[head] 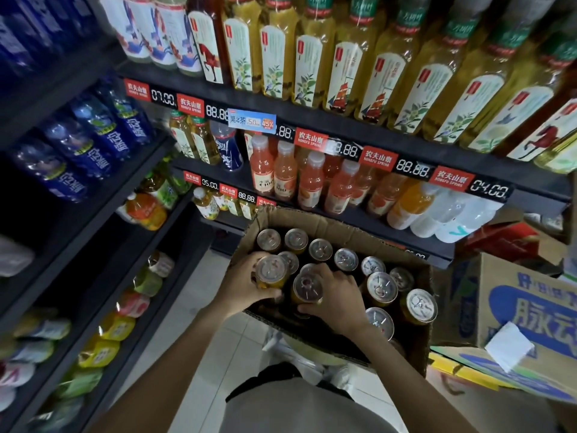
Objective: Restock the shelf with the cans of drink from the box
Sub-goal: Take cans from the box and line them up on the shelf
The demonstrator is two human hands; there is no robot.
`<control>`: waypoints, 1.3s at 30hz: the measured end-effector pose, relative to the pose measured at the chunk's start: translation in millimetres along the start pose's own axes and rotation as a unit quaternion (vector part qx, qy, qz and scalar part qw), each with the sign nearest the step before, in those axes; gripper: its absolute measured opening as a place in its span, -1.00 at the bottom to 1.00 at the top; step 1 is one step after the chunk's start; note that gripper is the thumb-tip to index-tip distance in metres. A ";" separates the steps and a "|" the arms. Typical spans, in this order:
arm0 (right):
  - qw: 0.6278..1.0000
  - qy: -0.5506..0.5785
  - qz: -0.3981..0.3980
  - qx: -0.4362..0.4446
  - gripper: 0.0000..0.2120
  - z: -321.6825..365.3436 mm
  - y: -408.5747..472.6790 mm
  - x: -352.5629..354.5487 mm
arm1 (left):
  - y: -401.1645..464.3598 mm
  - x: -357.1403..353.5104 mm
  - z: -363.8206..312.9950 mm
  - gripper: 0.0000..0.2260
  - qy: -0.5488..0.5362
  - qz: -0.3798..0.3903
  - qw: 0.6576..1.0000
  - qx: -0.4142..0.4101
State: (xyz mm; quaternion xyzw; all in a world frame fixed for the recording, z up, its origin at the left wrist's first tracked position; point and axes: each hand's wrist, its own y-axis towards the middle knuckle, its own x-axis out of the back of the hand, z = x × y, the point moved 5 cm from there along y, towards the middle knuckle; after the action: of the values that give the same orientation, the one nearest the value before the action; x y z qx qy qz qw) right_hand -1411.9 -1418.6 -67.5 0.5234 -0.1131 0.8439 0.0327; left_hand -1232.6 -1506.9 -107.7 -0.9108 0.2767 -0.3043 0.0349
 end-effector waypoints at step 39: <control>0.860 0.324 -0.344 0.193 -0.58 -48.5 10.1 539.9 | 76.1 102.5 -575.4 -0.39 0.107 -0.355 0.818 -0.439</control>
State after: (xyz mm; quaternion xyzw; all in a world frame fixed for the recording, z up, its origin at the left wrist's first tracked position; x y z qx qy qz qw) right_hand -1699.1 -1451.6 391.2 0.2215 0.2564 0.9058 0.2543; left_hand -1531.7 -1564.8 396.9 -0.8263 0.0405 -0.2373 -0.5092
